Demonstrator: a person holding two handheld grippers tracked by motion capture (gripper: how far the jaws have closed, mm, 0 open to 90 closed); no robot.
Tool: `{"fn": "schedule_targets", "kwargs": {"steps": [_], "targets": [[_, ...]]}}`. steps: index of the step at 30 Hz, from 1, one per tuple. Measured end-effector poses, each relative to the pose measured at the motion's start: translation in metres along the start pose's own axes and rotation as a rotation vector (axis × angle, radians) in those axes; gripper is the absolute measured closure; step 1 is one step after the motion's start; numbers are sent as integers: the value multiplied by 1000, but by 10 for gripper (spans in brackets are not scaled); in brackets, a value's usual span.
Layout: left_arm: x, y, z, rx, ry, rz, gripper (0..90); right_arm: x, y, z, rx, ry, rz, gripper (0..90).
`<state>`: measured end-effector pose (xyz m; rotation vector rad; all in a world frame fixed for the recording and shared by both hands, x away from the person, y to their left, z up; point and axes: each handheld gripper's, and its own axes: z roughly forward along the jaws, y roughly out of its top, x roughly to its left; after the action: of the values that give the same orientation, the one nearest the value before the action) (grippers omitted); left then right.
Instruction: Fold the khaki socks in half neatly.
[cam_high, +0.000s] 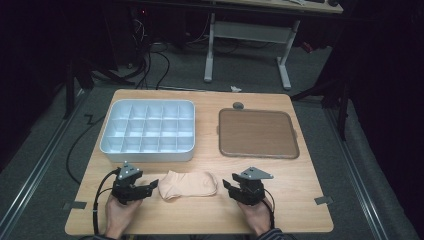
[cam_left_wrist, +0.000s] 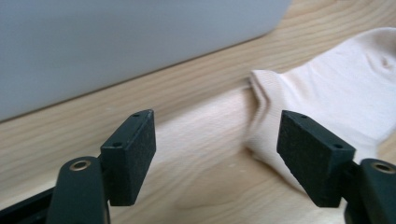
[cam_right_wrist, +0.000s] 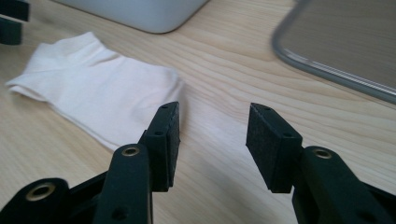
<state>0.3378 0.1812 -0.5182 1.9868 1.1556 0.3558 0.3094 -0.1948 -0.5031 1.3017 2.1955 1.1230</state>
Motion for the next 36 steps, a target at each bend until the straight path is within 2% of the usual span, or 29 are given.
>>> {"fn": "schedule_targets", "kwargs": {"steps": [4,6,10,19,23,25,27,33,36], "targets": [[-10,0,3,2,-35,-12,289,13,5,11,18,18,-40,545],[-13,1,6,19,-32,-5,287,18,6,16,17,36,-38,545],[-20,2,12,31,-28,-17,289,24,7,23,28,45,-48,547],[-30,2,22,60,-33,-12,321,27,7,35,55,40,-30,569],[-30,2,24,64,-15,-20,341,26,6,38,65,38,-32,595],[-31,2,24,61,-12,-21,343,28,6,39,71,30,-47,613],[-32,2,24,61,-9,-16,354,28,5,40,74,29,-49,621],[-39,2,25,73,37,56,433,29,3,43,88,31,-40,724],[-41,3,25,78,26,67,500,29,2,43,90,31,-50,775]]}}
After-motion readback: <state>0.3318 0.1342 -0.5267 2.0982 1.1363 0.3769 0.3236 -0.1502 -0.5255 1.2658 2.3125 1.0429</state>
